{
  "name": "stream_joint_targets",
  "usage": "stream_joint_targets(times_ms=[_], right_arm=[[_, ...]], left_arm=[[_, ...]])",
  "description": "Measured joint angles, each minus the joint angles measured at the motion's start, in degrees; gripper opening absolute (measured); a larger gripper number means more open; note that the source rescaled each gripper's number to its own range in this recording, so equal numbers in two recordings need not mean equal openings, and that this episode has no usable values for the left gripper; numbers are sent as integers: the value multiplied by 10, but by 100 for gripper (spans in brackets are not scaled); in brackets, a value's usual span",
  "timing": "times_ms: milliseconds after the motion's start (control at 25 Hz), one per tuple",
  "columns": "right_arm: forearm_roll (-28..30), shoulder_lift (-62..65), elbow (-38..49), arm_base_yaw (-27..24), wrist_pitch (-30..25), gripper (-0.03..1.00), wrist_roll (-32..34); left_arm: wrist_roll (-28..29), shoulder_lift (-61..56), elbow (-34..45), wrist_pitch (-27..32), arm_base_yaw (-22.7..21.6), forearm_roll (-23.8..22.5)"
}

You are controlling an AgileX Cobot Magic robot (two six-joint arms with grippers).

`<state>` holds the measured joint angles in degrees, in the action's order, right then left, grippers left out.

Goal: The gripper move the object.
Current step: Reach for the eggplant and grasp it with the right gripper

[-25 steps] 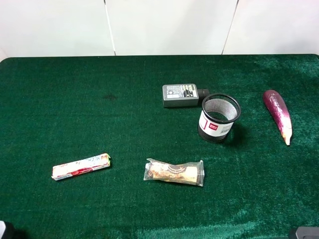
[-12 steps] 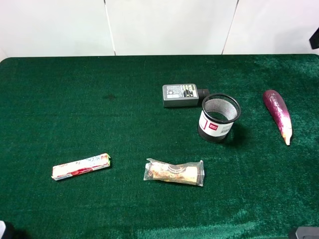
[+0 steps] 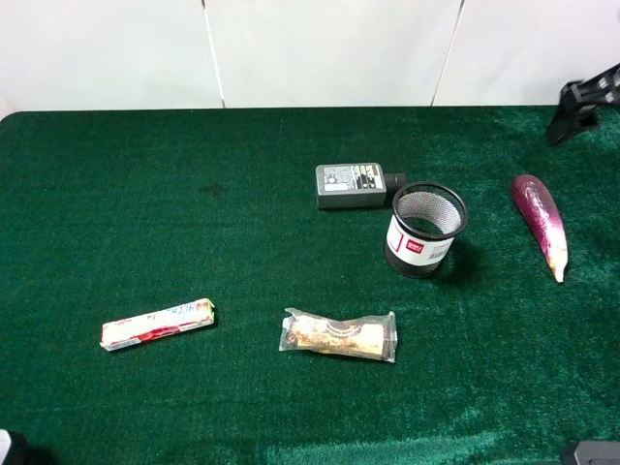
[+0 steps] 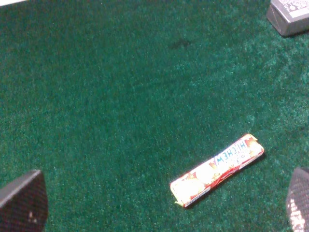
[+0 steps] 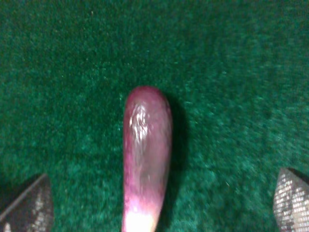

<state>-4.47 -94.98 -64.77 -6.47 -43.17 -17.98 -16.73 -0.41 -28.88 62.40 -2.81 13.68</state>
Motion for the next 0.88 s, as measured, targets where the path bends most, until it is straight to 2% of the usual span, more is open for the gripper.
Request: stream_joint_targets(times_ms=[880], right_arm=[[-2, -168, -1, 0, 77, 100, -34]], left_arm=[[0, 0, 0, 0, 0, 0]])
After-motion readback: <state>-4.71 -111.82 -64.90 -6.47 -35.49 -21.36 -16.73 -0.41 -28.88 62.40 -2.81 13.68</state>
